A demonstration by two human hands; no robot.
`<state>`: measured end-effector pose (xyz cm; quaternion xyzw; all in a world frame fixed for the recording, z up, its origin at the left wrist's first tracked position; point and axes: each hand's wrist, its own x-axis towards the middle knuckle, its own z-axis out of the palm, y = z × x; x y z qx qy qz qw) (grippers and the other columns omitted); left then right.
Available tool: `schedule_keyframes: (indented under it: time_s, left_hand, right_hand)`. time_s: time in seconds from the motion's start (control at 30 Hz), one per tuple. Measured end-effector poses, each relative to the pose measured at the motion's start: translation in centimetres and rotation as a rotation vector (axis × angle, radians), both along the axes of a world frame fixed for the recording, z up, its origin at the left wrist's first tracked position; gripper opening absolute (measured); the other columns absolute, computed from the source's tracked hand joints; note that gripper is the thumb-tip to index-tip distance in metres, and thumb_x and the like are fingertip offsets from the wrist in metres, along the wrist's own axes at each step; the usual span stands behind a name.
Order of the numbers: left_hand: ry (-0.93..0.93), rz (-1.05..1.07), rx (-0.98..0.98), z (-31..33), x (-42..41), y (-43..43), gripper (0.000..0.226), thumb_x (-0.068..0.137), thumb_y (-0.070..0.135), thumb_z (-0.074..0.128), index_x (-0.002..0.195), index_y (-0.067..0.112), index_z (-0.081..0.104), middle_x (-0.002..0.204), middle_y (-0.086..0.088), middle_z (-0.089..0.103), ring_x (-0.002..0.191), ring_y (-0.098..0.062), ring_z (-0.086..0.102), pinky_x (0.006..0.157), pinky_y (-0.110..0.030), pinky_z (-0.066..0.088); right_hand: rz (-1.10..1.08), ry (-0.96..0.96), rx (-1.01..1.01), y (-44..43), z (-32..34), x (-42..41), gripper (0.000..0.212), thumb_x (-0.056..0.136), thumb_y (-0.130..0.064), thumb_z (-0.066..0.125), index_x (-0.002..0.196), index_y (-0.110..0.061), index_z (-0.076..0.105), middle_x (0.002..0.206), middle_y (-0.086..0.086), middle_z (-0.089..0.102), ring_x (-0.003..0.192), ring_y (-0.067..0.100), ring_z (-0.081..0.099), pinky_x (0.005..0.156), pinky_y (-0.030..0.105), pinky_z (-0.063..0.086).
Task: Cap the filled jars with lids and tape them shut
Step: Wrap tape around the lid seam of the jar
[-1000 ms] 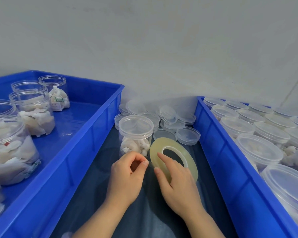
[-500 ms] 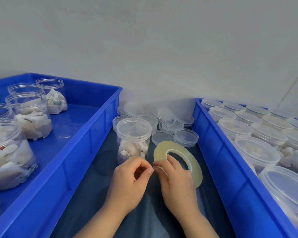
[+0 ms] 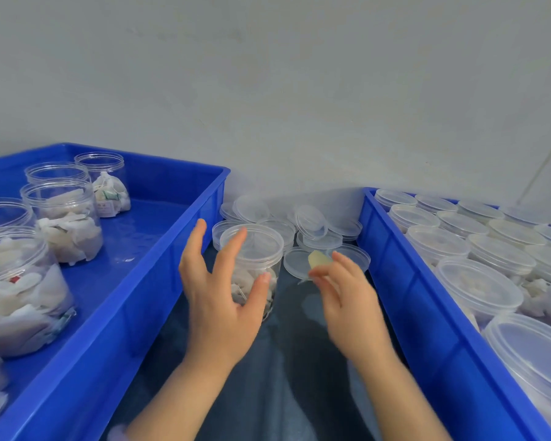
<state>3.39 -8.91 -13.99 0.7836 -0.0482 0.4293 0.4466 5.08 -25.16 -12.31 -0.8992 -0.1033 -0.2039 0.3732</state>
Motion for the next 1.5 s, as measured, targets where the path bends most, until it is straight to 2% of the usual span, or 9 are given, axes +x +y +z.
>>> schedule_keyframes:
  time_s: [0.1, 0.2, 0.4, 0.53, 0.63, 0.77, 1.07, 1.43, 1.5]
  left_hand:
    - [0.139, -0.135, -0.113, 0.3, 1.4, 0.3, 0.048, 0.078, 0.054, 0.068, 0.121, 0.046, 0.047, 0.156, 0.0, 0.011, 0.145, -0.007, 0.01, 0.113, -0.027, 0.021]
    - [0.163, -0.229, -0.146, -0.2, 2.6, 0.4, 0.029, 0.081, 0.036, 0.067, 0.104, 0.044, 0.051, 0.15, 0.0, 0.029, 0.138, 0.007, 0.018, 0.106, -0.009, 0.025]
    - [0.163, -0.35, -0.211, -0.5, 3.1, 1.2, 0.031, 0.078, 0.05, 0.055, 0.107, 0.043, 0.049, 0.138, 0.02, 0.035, 0.141, 0.001, 0.022, 0.107, -0.013, 0.023]
    - [0.136, -0.387, -0.152, -1.0, 2.9, 1.5, 0.054, 0.067, 0.051, 0.063, 0.116, 0.042, 0.043, 0.14, 0.014, 0.036, 0.136, 0.008, 0.025, 0.102, -0.005, 0.023]
    - [0.195, -0.305, -0.161, -0.9, 3.1, 1.3, 0.061, 0.056, 0.057, 0.077, 0.106, 0.054, 0.042, 0.123, 0.023, 0.046, 0.116, 0.014, 0.042, 0.088, -0.002, 0.032]
    - [0.201, -0.278, -0.215, -1.0, 3.5, 1.1, 0.055, 0.056, 0.058, 0.08, 0.098, 0.056, 0.044, 0.112, 0.022, 0.051, 0.109, 0.002, 0.051, 0.089, -0.02, 0.041]
    - [0.208, -0.26, -0.271, -0.7, 3.3, 0.7, 0.064, 0.045, 0.069, 0.07, 0.098, 0.045, 0.043, 0.106, 0.026, 0.051, 0.102, 0.016, 0.047, 0.08, -0.009, 0.039]
    - [0.22, -0.284, -0.268, -0.7, 3.3, 1.0, 0.06, 0.049, 0.07, 0.067, 0.098, 0.045, 0.043, 0.108, 0.025, 0.051, 0.104, 0.013, 0.048, 0.082, -0.007, 0.04]
    - [0.214, -0.287, -0.265, -0.8, 3.3, 1.0, 0.058, 0.05, 0.07, 0.068, 0.097, 0.046, 0.044, 0.107, 0.026, 0.051, 0.103, 0.015, 0.047, 0.081, -0.005, 0.039]
  right_hand:
    - [0.124, 0.101, 0.126, -0.8, 2.4, 1.0, 0.018, 0.095, -0.017, 0.055, 0.082, -0.029, 0.062, 0.113, -0.025, 0.056, 0.108, 0.016, 0.058, 0.082, 0.024, 0.044]
    - [0.262, 0.228, 0.111, -1.2, 3.5, 1.2, 0.019, 0.093, -0.023, 0.058, 0.077, -0.033, 0.062, 0.125, -0.022, 0.049, 0.088, 0.007, 0.067, 0.072, 0.017, 0.044]
    - [0.331, 0.244, -0.072, 0.0, 3.7, 1.6, 0.018, 0.09, -0.029, 0.061, 0.075, -0.037, 0.058, 0.146, -0.006, 0.038, 0.136, 0.003, 0.032, 0.092, 0.023, 0.03]
    - [0.302, 0.193, -0.089, 0.8, 3.2, 1.9, 0.019, 0.092, -0.03, 0.059, 0.077, -0.04, 0.055, 0.152, -0.004, 0.03, 0.143, 0.0, 0.013, 0.096, 0.023, 0.029]
    - [0.279, 0.192, -0.122, 1.3, 3.1, 2.2, 0.021, 0.093, -0.032, 0.058, 0.076, -0.044, 0.052, 0.157, -0.004, 0.021, 0.142, 0.003, 0.016, 0.098, 0.025, 0.031]
    - [0.275, 0.175, -0.142, 1.4, 3.1, 2.3, 0.019, 0.093, -0.032, 0.057, 0.077, -0.041, 0.052, 0.158, -0.005, 0.018, 0.14, 0.003, 0.022, 0.09, 0.019, 0.028]
    - [0.33, 0.181, -0.087, 1.9, 2.8, 2.3, 0.019, 0.093, -0.021, 0.057, 0.08, -0.035, 0.056, 0.153, -0.004, 0.028, 0.141, 0.006, 0.023, 0.103, 0.028, 0.035]
    - [0.3, 0.202, -0.045, 2.1, 2.6, 2.2, 0.013, 0.091, -0.029, 0.06, 0.078, -0.033, 0.059, 0.142, -0.007, 0.039, 0.13, -0.002, 0.03, 0.077, -0.004, 0.024]
    - [0.283, 0.194, -0.046, 2.2, 2.6, 2.2, 0.016, 0.091, -0.03, 0.06, 0.075, -0.035, 0.057, 0.142, -0.007, 0.04, 0.131, 0.0, 0.031, 0.076, 0.001, 0.026]
